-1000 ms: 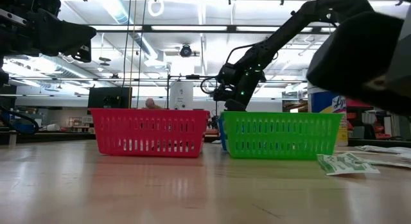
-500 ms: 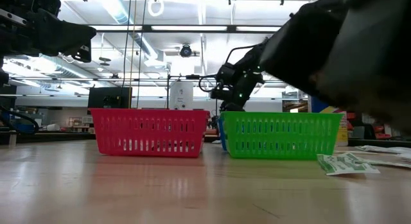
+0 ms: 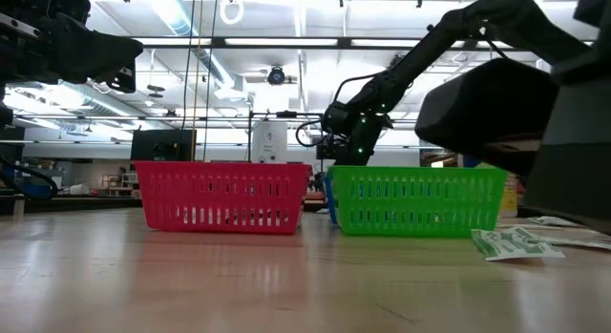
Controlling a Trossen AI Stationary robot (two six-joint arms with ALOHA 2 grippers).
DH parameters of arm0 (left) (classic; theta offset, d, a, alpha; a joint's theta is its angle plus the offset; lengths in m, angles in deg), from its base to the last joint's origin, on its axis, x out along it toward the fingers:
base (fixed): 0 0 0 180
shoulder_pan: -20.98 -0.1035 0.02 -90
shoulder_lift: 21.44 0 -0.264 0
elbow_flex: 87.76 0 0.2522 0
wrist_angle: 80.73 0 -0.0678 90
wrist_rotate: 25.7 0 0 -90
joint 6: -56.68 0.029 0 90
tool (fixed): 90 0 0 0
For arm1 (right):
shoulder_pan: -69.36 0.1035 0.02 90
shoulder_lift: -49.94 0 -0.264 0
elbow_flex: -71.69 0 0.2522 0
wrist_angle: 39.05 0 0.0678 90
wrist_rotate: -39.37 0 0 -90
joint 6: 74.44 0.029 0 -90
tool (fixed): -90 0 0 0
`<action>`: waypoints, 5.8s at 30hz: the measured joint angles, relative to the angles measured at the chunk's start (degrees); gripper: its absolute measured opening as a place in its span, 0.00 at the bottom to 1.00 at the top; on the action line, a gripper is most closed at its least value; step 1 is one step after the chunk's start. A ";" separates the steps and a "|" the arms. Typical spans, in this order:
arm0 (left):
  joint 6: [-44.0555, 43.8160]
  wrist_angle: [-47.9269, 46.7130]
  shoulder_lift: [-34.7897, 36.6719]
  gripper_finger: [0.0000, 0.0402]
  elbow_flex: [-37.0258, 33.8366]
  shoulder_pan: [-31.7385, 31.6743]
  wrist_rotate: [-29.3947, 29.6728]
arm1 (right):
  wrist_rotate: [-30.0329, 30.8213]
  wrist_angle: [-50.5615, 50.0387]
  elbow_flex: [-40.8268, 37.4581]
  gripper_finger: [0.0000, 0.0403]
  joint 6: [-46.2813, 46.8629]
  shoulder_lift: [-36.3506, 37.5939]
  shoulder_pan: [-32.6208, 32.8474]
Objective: Pick & Place First Aid Supplies
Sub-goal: Put the top blue alcohol pad into the blue bin
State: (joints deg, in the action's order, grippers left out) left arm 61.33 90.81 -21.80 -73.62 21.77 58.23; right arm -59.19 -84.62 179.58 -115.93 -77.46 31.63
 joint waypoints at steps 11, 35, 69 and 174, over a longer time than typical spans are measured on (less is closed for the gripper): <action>0.00 0.00 0.00 0.06 0.01 0.01 0.00 | 0.80 -6.98 0.03 0.00 -2.99 0.11 0.48; 0.00 0.00 0.00 0.06 0.02 0.01 0.00 | 6.44 -23.15 -0.03 0.00 -2.23 1.42 1.20; 0.00 0.00 0.00 0.06 0.00 0.00 0.00 | 4.15 -13.40 -10.93 0.67 2.03 9.88 3.60; 0.00 0.00 0.00 0.06 0.02 0.00 0.00 | 6.01 -20.28 0.26 0.80 52.96 1.60 1.49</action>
State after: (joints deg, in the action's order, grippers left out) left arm 61.33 90.81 -21.80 -73.60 21.77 58.23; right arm -53.17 -104.90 179.84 -62.97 -75.86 33.11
